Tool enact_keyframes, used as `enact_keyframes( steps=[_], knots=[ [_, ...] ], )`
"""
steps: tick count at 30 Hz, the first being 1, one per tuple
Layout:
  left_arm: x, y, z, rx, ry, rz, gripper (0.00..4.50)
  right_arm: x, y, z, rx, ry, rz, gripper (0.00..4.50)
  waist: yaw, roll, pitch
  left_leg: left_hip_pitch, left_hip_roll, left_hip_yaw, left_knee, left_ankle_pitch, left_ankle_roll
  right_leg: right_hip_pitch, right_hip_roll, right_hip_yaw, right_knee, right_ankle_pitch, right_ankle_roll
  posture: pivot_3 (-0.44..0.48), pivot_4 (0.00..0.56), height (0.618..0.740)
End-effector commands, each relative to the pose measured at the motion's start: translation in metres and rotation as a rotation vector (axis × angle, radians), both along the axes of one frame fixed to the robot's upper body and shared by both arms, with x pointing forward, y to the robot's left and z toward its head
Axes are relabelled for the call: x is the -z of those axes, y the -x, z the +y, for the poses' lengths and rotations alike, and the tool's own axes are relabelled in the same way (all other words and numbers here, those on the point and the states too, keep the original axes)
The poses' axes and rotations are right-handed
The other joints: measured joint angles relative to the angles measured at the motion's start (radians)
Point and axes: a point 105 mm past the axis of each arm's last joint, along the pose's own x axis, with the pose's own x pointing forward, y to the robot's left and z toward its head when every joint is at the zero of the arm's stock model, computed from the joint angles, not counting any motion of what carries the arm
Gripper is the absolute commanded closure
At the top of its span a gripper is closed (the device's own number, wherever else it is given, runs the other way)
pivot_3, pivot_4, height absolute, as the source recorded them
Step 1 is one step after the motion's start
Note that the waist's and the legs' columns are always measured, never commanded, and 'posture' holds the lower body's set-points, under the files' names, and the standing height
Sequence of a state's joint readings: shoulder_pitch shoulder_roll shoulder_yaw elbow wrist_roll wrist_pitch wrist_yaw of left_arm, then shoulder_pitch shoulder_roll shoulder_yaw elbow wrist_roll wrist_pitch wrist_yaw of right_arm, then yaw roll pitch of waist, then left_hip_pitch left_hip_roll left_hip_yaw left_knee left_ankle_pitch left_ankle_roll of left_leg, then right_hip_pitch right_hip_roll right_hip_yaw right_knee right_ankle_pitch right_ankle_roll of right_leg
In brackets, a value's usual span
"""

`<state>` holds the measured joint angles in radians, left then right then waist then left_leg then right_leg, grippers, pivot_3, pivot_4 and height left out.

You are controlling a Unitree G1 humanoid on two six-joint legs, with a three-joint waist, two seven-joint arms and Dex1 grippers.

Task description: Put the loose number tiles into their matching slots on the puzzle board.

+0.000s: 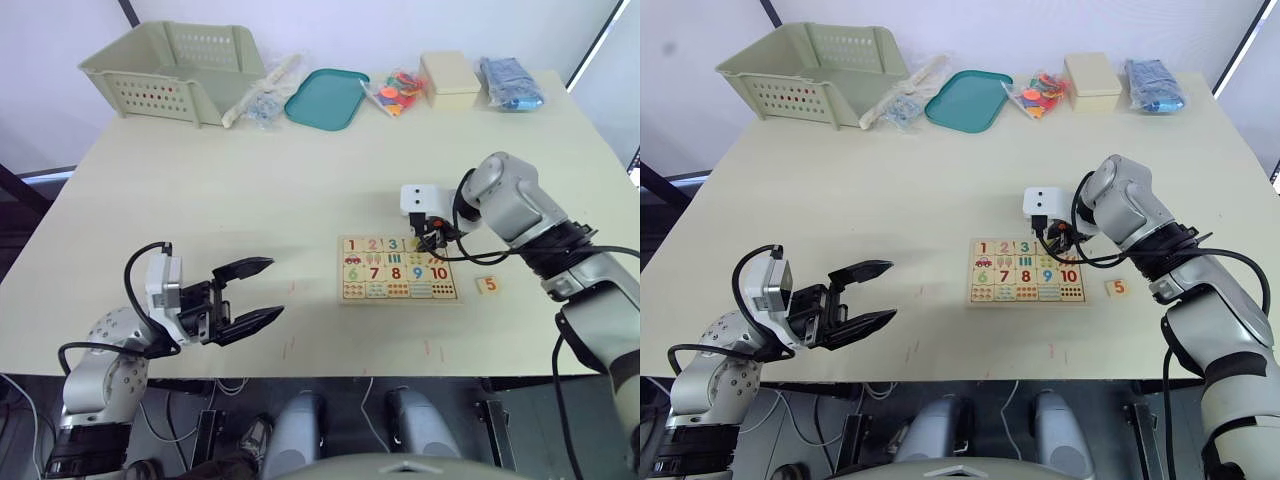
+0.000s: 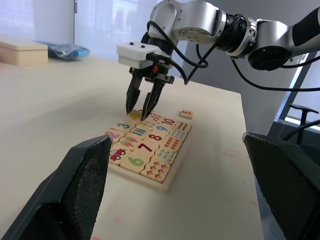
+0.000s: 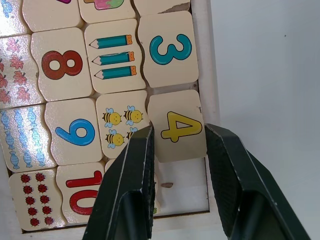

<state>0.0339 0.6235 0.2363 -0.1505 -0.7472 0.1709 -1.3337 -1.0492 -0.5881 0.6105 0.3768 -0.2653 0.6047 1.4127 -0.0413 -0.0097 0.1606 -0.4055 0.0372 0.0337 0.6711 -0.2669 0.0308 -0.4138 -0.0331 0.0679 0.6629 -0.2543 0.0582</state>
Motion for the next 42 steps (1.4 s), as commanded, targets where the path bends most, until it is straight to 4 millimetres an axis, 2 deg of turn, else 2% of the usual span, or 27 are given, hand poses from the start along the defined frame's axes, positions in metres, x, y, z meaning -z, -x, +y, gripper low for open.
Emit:
enact_keyframes(
  steps=[1, 10, 21, 32, 42],
  knots=[
    [-0.011, 0.003, -0.004, 0.01, -0.003, -0.043, 0.0, -0.017, -0.003, 0.004, -0.021, -0.014, -0.046, 3.14, 0.0, 0.0, 0.0, 0.0, 0.0, 0.0, 0.0, 0.0, 0.0, 0.0, 0.0, 0.0, 0.0, 0.0, 0.0, 0.0, 0.15, 0.74],
    [-0.016, 0.003, -0.01, 0.009, -0.001, -0.044, 0.0, -0.018, -0.003, 0.005, -0.025, -0.018, -0.043, 3.14, 0.0, 0.0, 0.0, 0.0, 0.0, 0.0, 0.0, 0.0, 0.0, 0.0, 0.0, 0.0, 0.0, 0.0, 0.0, 0.0, 0.15, 0.74],
    [-0.037, 0.001, -0.031, 0.015, 0.002, -0.048, 0.0, -0.022, -0.004, 0.006, -0.037, -0.003, -0.048, 3.14, 0.0, 0.0, 0.0, 0.0, 0.0, -0.001, 0.0, 0.0, 0.0, 0.0, 0.0, 0.0, 0.0, 0.0, 0.0, 0.0, 0.15, 0.74],
    [-0.029, 0.002, -0.026, 0.001, -0.006, -0.03, 0.0, -0.027, -0.005, 0.008, -0.058, 0.031, -0.05, 3.14, 0.0, 0.0, 0.0, 0.0, 0.0, -0.001, 0.0, 0.0, 0.0, 0.0, 0.0, 0.0, 0.0, 0.0, 0.0, 0.0, 0.15, 0.74],
    [-0.025, 0.004, -0.028, 0.002, -0.011, -0.029, 0.0, -0.023, -0.003, 0.006, -0.063, 0.062, -0.039, 3.14, 0.0, 0.0, 0.0, 0.0, 0.0, -0.001, 0.0, 0.0, 0.0, 0.0, 0.0, 0.0, 0.0, 0.0, 0.0, 0.0, 0.15, 0.74]
  ],
)
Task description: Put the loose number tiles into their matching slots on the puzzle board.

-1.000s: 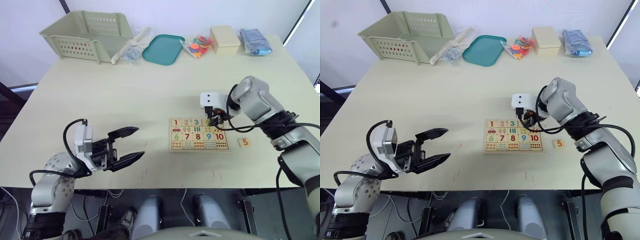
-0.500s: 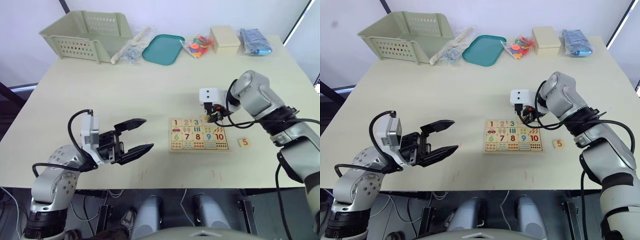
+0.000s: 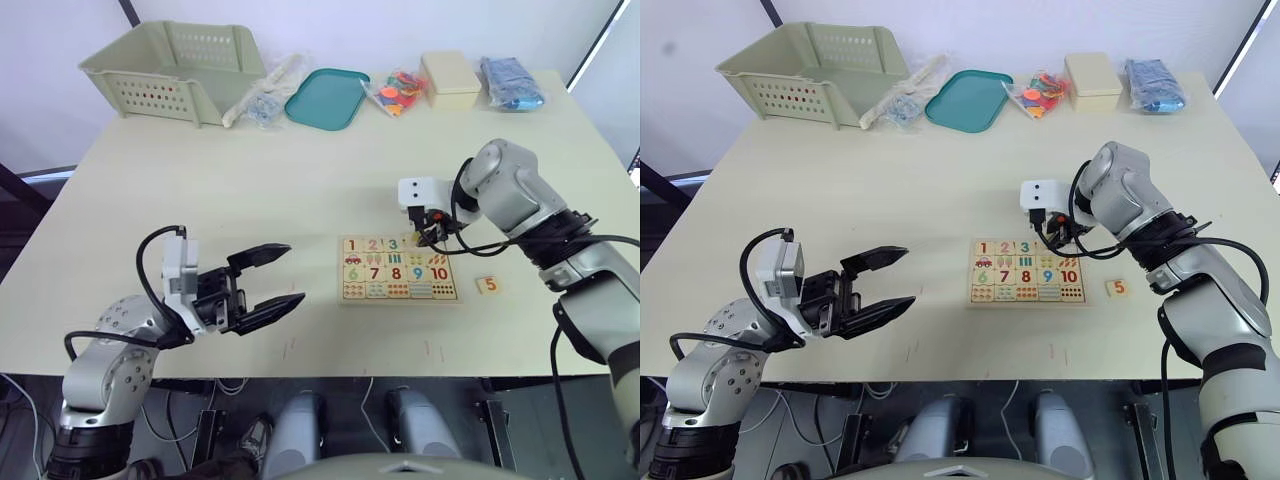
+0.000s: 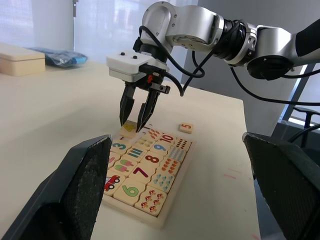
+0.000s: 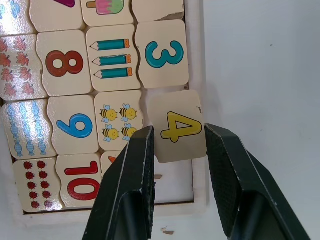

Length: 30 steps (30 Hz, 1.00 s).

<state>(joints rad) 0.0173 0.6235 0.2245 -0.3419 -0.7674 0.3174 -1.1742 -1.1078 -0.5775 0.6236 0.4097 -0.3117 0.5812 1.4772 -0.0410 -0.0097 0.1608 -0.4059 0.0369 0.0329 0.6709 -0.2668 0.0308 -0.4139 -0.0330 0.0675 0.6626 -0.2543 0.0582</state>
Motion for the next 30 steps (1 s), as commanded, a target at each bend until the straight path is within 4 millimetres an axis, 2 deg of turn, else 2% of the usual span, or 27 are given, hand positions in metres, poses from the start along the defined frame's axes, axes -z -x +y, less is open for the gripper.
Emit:
enact_keyframes(
  steps=[1, 30],
  knots=[
    [-0.003, 0.004, -0.003, 0.015, -0.002, -0.03, 0.0, -0.01, 0.0, 0.004, -0.029, 0.013, -0.036, 3.14, 0.0, 0.0, 0.0, 0.0, 0.0, 0.0, 0.0, 0.0, 0.0, 0.0, 0.0, 0.0, 0.0, 0.0, 0.0, 0.0, 0.15, 0.74],
    [-0.013, 0.001, -0.008, 0.017, -0.005, -0.034, 0.0, -0.004, 0.002, 0.005, -0.021, 0.01, -0.017, 3.14, 0.0, 0.0, 0.0, 0.0, 0.0, 0.0, 0.0, 0.0, 0.0, 0.0, 0.0, 0.0, 0.0, 0.0, 0.0, 0.0, 0.15, 0.74]
  ],
)
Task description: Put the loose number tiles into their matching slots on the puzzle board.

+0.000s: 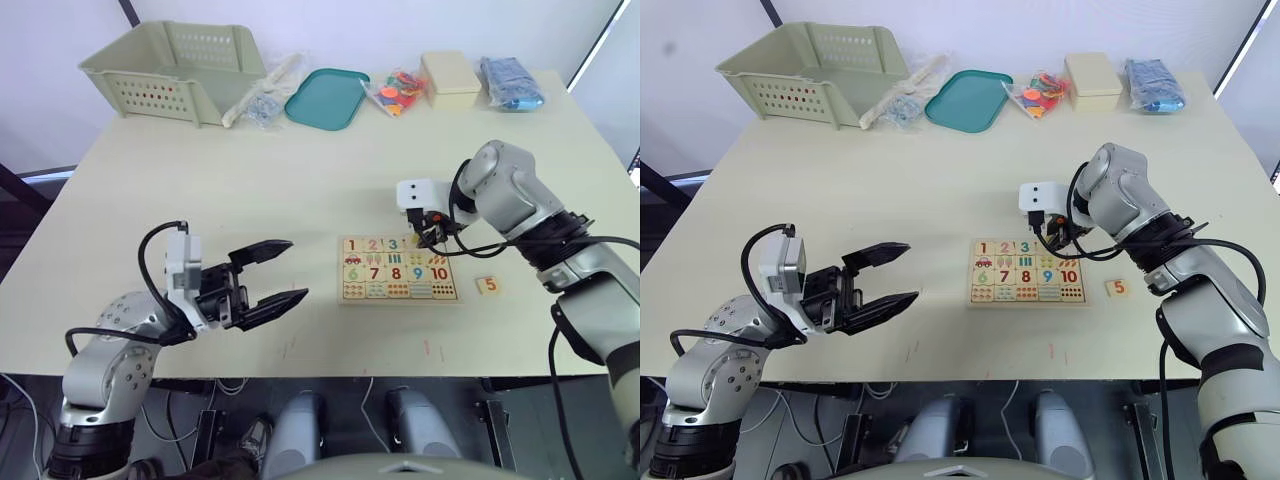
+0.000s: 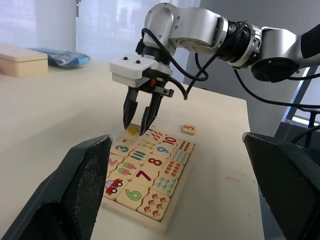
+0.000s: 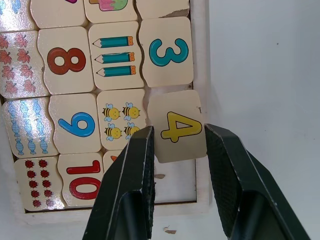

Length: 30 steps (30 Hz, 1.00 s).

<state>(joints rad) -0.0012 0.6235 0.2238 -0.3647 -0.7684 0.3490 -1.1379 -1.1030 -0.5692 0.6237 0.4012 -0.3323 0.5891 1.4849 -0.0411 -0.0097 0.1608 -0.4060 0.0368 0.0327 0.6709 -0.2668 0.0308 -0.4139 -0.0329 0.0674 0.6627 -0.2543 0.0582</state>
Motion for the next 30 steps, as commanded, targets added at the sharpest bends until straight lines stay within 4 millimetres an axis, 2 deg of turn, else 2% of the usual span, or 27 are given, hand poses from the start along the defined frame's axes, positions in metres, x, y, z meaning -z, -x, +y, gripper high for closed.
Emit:
enact_keyframes(
  steps=[1, 11, 25, 30],
  knots=[
    [-0.008, 0.004, -0.004, 0.031, -0.002, -0.033, 0.0, -0.005, 0.001, 0.004, -0.018, -0.002, -0.017, 3.14, 0.0, 0.0, 0.0, 0.0, 0.0, 0.0, 0.0, 0.0, 0.0, 0.0, 0.0, 0.0, 0.0, 0.0, 0.0, 0.0, 0.15, 0.74],
    [0.0, 0.005, 0.007, 0.024, -0.008, -0.025, 0.0, -0.005, 0.002, 0.004, -0.017, -0.006, -0.012, 3.14, 0.0, 0.0, 0.0, 0.0, 0.0, 0.0, 0.0, 0.0, 0.0, 0.0, 0.0, 0.0, 0.0, 0.0, 0.0, 0.0, 0.15, 0.74],
    [-0.008, 0.004, -0.006, 0.03, -0.006, -0.038, 0.0, -0.004, 0.003, 0.005, -0.016, -0.01, -0.007, 3.14, 0.0, 0.0, 0.0, 0.0, 0.0, 0.0, 0.0, 0.0, 0.0, 0.0, 0.0, 0.0, 0.0, 0.0, 0.0, 0.0, 0.15, 0.74],
    [-0.009, 0.003, -0.005, 0.028, -0.006, -0.037, 0.0, -0.004, 0.003, 0.005, -0.015, -0.012, -0.007, 1.47, 0.0, 0.0, 0.0, 0.0, 0.0, 0.0, 0.0, 0.0, 0.0, 0.0, 0.0, 0.0, 0.0, 0.0, 0.0, 0.0, 0.15, 0.74]
  ],
)
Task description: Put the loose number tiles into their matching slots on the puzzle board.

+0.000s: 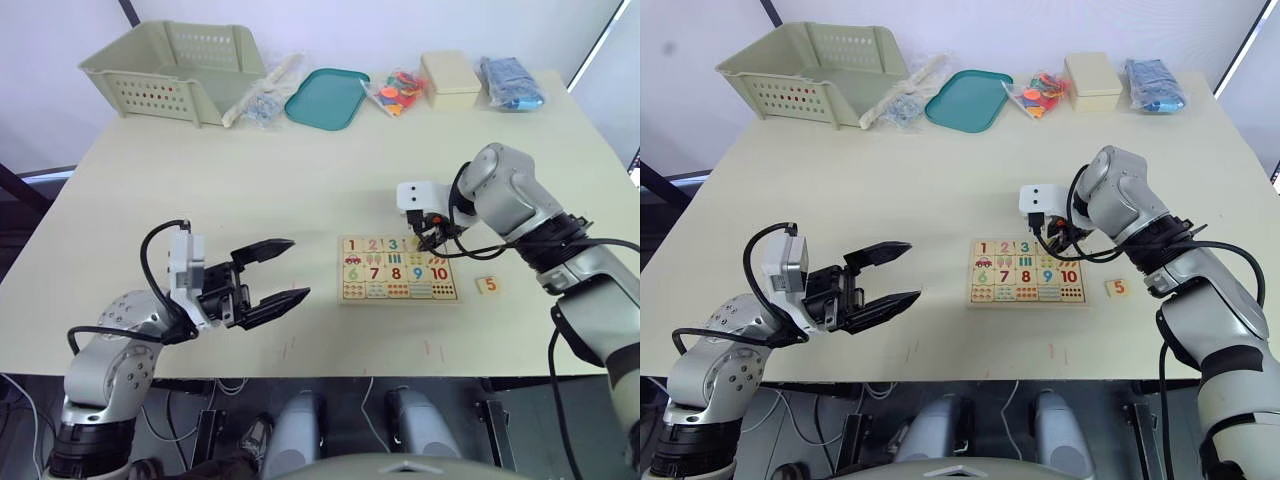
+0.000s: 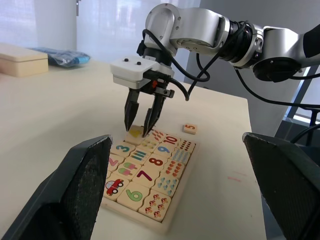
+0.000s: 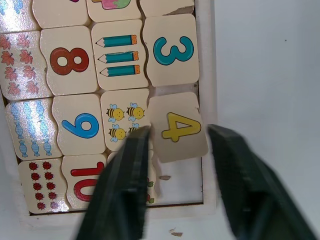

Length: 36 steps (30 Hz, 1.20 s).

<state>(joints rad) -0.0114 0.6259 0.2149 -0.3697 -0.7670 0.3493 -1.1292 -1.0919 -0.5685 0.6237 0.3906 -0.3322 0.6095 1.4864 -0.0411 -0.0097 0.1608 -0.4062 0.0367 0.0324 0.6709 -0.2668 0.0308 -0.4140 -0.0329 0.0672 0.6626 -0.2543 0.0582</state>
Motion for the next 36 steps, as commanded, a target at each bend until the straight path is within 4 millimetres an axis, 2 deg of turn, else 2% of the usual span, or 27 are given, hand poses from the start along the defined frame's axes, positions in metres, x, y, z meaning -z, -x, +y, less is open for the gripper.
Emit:
enact_keyframes(
  steps=[1, 3, 4, 9, 12, 15, 18, 24, 26, 28, 31, 32, 33, 34, 35, 36],
  knots=[
    [-0.007, 0.004, -0.002, 0.023, -0.002, -0.03, 0.0, -0.007, 0.001, 0.006, -0.027, -0.009, -0.02, 1.0, 0.0, 0.0, 0.0, 0.0, 0.0, 0.0, 0.0, 0.0, 0.0, 0.0, 0.0, 0.0, 0.0, 0.0, 0.0, 0.0, 0.15, 0.74],
    [-0.007, 0.003, -0.001, 0.022, -0.001, -0.029, 0.0, -0.007, 0.001, 0.006, -0.027, -0.01, -0.02, 0.1, 0.0, 0.0, 0.0, 0.0, 0.0, 0.0, 0.0, 0.0, 0.0, 0.0, 0.0, 0.0, 0.0, 0.0, 0.0, 0.0, 0.15, 0.74],
    [-0.006, 0.003, 0.0, 0.022, -0.001, -0.029, 0.0, -0.007, 0.001, 0.006, -0.027, -0.01, -0.02, 0.04, 0.0, 0.0, 0.0, 0.0, 0.0, 0.0, 0.0, 0.0, 0.0, 0.0, 0.0, 0.0, 0.0, 0.0, 0.0, 0.0, 0.15, 0.74],
    [-0.007, 0.004, -0.001, 0.023, -0.001, -0.031, 0.0, -0.01, 0.002, 0.007, -0.025, -0.044, -0.024, 0.04, 0.0, 0.0, 0.0, 0.0, 0.0, 0.0, 0.0, 0.0, 0.0, 0.0, 0.0, 0.0, 0.0, 0.0, 0.0, 0.0, 0.15, 0.74],
    [-0.007, 0.004, 0.0, 0.021, -0.001, -0.033, 0.0, -0.016, 0.01, 0.002, -0.039, -0.096, -0.01, 0.04, 0.001, 0.0, 0.0, 0.0, 0.0, 0.0, 0.0, 0.0, 0.0, 0.0, 0.0, 0.0, 0.0, 0.0, 0.0, 0.0, 0.15, 0.74],
    [-0.005, 0.005, 0.004, 0.013, -0.001, -0.031, 0.0, -0.022, 0.02, -0.002, -0.042, -0.238, 0.016, 0.04, 0.005, 0.0, 0.0, -0.002, 0.0, -0.002, 0.0, 0.0, 0.0, 0.0, 0.0, -0.001, -0.001, 0.0, 0.0, 0.0, 0.15, 0.74],
    [0.002, 0.006, 0.012, 0.002, -0.001, -0.025, 0.0, -0.029, 0.023, -0.012, -0.042, -0.393, -0.033, 0.04, 0.006, 0.0, 0.0, -0.004, 0.0, -0.004, 0.001, 0.0, 0.0, -0.001, -0.001, -0.003, -0.002, 0.0, 0.0, 0.0, 0.15, 0.74],
    [0.011, 0.004, 0.021, -0.003, 0.0, -0.024, 0.0, -0.029, 0.019, -0.035, 0.035, -0.469, -0.086, 0.04, 0.001, 0.0, 0.0, -0.005, 0.0, -0.005, 0.001, 0.0, 0.0, -0.002, 0.0, -0.004, -0.001, 0.0, 0.0, 0.0, 0.15, 0.74],
    [0.012, 0.003, 0.022, -0.001, 0.0, -0.027, 0.0, -0.027, 0.017, -0.041, 0.072, -0.483, -0.086, 0.99, 0.0, 0.0, 0.0, -0.004, 0.0, -0.004, 0.001, 0.0, 0.0, -0.002, 0.001, -0.004, 0.0, 0.0, 0.0, 0.0, 0.15, 0.74],
    [0.012, 0.001, 0.022, 0.001, 0.0, -0.029, 0.0, -0.024, 0.016, -0.045, 0.083, -0.484, -0.099, 1.38, 0.001, 0.0, 0.0, -0.005, 0.0, -0.005, 0.001, 0.0, 0.0, -0.002, 0.001, -0.004, -0.001, 0.0, 0.0, 0.0, 0.15, 0.74],
    [0.01, -0.002, 0.02, 0.006, -0.002, -0.034, 0.0, -0.019, 0.012, -0.048, 0.109, -0.489, -0.107, 2.53, 0.003, 0.0, 0.0, -0.006, 0.0, -0.006, 0.002, 0.0, 0.0, -0.002, 0.0, -0.005, -0.001, 0.0, 0.0, 0.0, 0.15, 0.74],
    [0.009, -0.003, 0.02, 0.007, -0.002, -0.036, 0.0, -0.017, 0.011, -0.049, 0.118, -0.487, -0.109, 3.09, 0.003, 0.0, 0.0, -0.006, 0.0, -0.006, 0.002, 0.0, 0.0, -0.002, 0.0, -0.005, -0.001, 0.0, 0.0, 0.0, 0.15, 0.74],
    [0.009, -0.004, 0.019, 0.009, -0.003, -0.037, 0.0, -0.015, 0.011, -0.05, 0.125, -0.483, -0.108, 3.34, 0.003, 0.0, 0.0, -0.006, 0.0, -0.006, 0.002, 0.0, 0.0, -0.002, 0.0, -0.005, -0.001, 0.0, 0.0, 0.0, 0.15, 0.74],
    [0.008, -0.004, 0.018, 0.011, -0.004, -0.039, 0.0, -0.013, 0.01, -0.051, 0.133, -0.48, -0.105, 3.96, 0.004, 0.0, 0.0, -0.006, 0.0, -0.006, 0.002, 0.0, 0.0, -0.002, 0.0, -0.005, -0.001, 0.0, 0.0, 0.0, 0.15, 0.74],
    [0.006, -0.005, 0.017, 0.013, -0.005, -0.041, 0.0, -0.011, 0.01, -0.052, 0.14, -0.475, -0.102, 4.33, 0.004, 0.0, 0.0, -0.006, 0.0, -0.007, 0.003, 0.0, 0.0, -0.002, 0.0, -0.005, -0.001, 0.0, 0.0, 0.0, 0.15, 0.74],
    [0.004, -0.006, 0.015, 0.015, -0.005, -0.044, 0.0, -0.008, 0.009, -0.054, 0.141, -0.461, -0.101, 4.43, 0.004, 0.0, 0.0, -0.006, 0.0, -0.007, 0.003, 0.0, 0.0, -0.002, 0.0, -0.005, -0.001, 0.0, 0.0, 0.0, 0.15, 0.74]
  ],
)
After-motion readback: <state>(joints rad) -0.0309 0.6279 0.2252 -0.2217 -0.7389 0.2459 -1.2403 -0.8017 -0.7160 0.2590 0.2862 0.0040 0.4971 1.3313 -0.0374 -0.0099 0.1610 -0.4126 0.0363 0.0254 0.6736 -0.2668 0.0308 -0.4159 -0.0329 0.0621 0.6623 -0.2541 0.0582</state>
